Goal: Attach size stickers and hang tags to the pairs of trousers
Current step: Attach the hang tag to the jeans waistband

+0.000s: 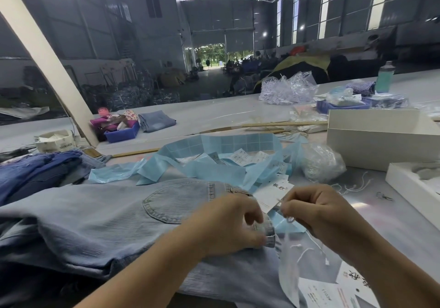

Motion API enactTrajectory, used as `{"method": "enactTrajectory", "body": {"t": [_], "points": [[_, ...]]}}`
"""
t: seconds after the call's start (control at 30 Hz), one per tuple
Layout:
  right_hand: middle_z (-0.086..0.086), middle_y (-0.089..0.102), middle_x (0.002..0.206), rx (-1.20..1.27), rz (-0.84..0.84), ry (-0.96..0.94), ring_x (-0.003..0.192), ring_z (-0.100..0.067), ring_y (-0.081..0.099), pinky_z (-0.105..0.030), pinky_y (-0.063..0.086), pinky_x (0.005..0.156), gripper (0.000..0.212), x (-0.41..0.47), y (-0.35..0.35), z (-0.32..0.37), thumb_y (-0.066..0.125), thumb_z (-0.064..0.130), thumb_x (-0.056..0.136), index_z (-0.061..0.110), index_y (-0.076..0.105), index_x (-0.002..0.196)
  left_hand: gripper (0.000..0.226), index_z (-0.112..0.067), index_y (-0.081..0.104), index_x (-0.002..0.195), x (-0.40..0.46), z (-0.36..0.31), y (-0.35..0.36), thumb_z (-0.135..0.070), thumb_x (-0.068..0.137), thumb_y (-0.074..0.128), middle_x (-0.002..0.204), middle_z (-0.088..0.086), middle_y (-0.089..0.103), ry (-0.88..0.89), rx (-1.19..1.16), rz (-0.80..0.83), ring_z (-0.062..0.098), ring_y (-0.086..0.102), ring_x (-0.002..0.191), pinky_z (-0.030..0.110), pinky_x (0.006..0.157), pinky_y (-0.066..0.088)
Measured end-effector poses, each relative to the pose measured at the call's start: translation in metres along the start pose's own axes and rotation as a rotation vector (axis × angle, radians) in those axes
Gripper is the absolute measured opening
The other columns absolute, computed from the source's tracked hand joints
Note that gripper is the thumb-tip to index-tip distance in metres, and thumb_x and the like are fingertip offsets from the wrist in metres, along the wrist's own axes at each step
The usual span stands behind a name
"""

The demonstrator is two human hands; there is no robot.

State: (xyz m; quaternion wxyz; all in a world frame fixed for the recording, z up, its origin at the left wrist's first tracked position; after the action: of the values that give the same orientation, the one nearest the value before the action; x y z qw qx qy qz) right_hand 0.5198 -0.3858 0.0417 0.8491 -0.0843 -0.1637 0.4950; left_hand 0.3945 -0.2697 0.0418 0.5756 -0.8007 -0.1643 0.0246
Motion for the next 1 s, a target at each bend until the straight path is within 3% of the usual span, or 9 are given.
{"method": "enactTrajectory", "body": {"t": [0.13,0.2,0.33,0.4,0.5,0.57,0.7,0.87,1.0], "points": [[0.002,0.042,0.047,-0.125,0.024,0.010,0.046,-0.007,0.034,-0.025,0.028,0.048,0.025,0.000,0.002,0.001,0.065,0.024,0.071,0.002,0.062,0.059,0.024,-0.023,0.061,0.104,-0.002,-0.014,0.015,-0.036,0.083,0.065,0.102,-0.001,0.058,0.176,0.452,-0.075,0.021,0.049,0.099,0.034,0.086,0.037],[0.000,0.039,0.049,-0.150,0.026,0.018,0.048,-0.010,0.032,-0.028,0.027,0.050,0.030,0.001,0.005,0.002,0.059,0.028,0.066,0.000,0.056,0.057,0.023,-0.019,0.060,0.104,-0.001,-0.018,0.018,-0.031,0.084,0.061,0.104,0.005,0.060,0.209,0.535,-0.093,0.026,0.051,0.099,0.038,0.084,0.037],[0.002,0.037,0.047,-0.144,0.101,0.102,0.046,-0.010,0.030,-0.029,0.025,0.050,0.030,0.000,0.014,-0.003,0.063,0.018,0.073,0.014,0.049,0.046,0.014,-0.023,0.062,0.067,-0.003,-0.024,0.015,-0.029,0.064,0.075,0.064,-0.005,0.062,0.209,0.601,-0.138,0.017,0.058,0.059,0.026,0.057,0.041],[-0.001,0.038,0.050,-0.161,0.150,0.121,0.050,-0.013,0.031,-0.032,0.024,0.054,0.022,-0.001,0.018,-0.004,0.059,0.026,0.063,0.014,0.049,0.048,0.021,-0.022,0.057,0.059,-0.002,-0.023,0.010,-0.025,0.060,0.078,0.055,-0.004,0.058,0.186,0.510,-0.249,0.017,0.053,0.049,0.023,0.051,0.037],[0.006,0.044,0.046,-0.150,0.206,0.133,0.047,-0.009,0.035,-0.029,0.028,0.052,0.023,-0.001,0.021,-0.006,0.063,0.022,0.068,0.015,0.056,0.047,0.017,-0.019,0.052,0.069,-0.002,-0.017,-0.008,-0.020,0.082,0.063,0.065,0.001,0.060,0.036,0.231,-0.423,0.019,0.050,0.056,0.027,0.052,0.034],[0.008,0.048,0.048,-0.150,0.157,0.073,0.048,-0.006,0.038,-0.026,0.031,0.053,0.025,0.000,0.022,-0.006,0.066,0.014,0.081,0.015,0.064,0.056,0.014,-0.018,0.053,0.079,0.001,-0.006,-0.015,-0.024,0.092,0.052,0.076,-0.002,0.061,-0.106,0.053,-0.395,0.016,0.052,0.068,0.033,0.060,0.041],[0.002,0.051,0.050,-0.200,-0.096,-0.120,0.050,-0.003,0.040,-0.019,0.031,0.050,0.022,-0.001,0.036,-0.005,0.065,0.015,0.087,0.007,0.065,0.067,0.013,-0.025,0.060,0.081,0.004,0.001,-0.017,-0.028,0.093,0.054,0.077,-0.009,0.062,-0.181,-0.179,-0.266,0.008,0.056,0.075,0.028,0.066,0.044],[-0.003,0.057,0.055,-0.273,-0.272,-0.196,0.052,-0.010,0.047,-0.024,0.035,0.049,0.025,-0.001,0.047,-0.010,0.065,0.017,0.087,0.010,0.061,0.063,0.020,-0.028,0.062,0.074,0.001,0.013,-0.009,-0.021,0.092,0.061,0.068,-0.012,0.063,-0.228,-0.454,-0.183,-0.001,0.055,0.064,0.017,0.061,0.045],[0.004,0.052,0.051,-0.338,-0.338,-0.243,0.052,-0.014,0.048,-0.032,0.037,0.050,0.029,-0.002,0.049,-0.008,0.063,0.017,0.086,0.016,0.055,0.059,0.020,-0.025,0.064,0.076,-0.003,0.015,-0.006,-0.015,0.093,0.061,0.067,-0.012,0.063,-0.237,-0.628,-0.189,-0.001,0.056,0.064,0.015,0.061,0.046]]}}
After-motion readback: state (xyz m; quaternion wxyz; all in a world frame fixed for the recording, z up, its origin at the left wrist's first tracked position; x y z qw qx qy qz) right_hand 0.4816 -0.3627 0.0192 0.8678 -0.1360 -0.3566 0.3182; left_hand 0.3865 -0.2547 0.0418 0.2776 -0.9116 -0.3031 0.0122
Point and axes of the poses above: each hand's wrist, its own x-axis towards the middle knuckle, its own y-axis out of the palm, z = x × y, the point moved 4 cm from there along x, towards the middle knuckle
